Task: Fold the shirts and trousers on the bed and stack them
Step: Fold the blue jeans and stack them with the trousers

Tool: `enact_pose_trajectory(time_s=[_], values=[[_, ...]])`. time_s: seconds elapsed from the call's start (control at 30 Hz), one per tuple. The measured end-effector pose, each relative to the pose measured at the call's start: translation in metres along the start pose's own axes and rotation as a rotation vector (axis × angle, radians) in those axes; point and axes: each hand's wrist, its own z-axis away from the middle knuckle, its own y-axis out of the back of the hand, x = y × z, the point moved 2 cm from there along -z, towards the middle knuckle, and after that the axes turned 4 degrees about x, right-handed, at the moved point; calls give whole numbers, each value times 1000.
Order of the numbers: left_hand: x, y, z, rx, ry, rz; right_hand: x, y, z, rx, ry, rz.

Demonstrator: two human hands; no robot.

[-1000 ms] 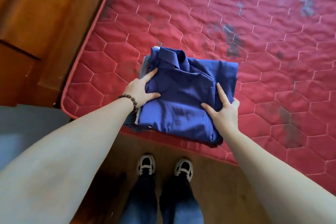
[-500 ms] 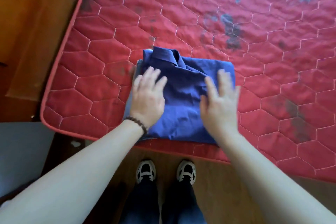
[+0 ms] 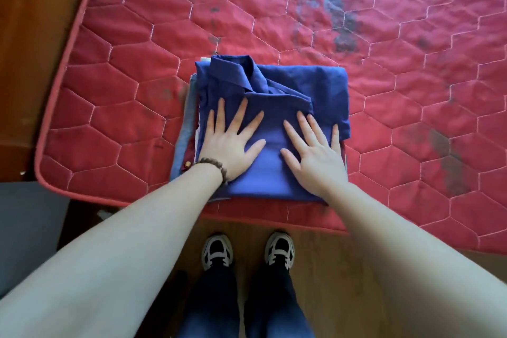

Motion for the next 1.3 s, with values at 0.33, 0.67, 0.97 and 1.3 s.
enact_pose_trajectory(time_s=[0.33, 0.67, 0.97, 1.3], values=[[-6, 18, 115, 226, -346, -120, 6, 28, 95, 275, 423, -10], [-6, -35, 85, 129, -75, -387, 5, -22, 57, 182, 191, 219], [0, -26, 88, 247, -123, -412, 14, -22, 51, 203, 265, 326], [-8, -3, 117, 265, -295, -282, -8, -4, 94, 178, 214, 161]])
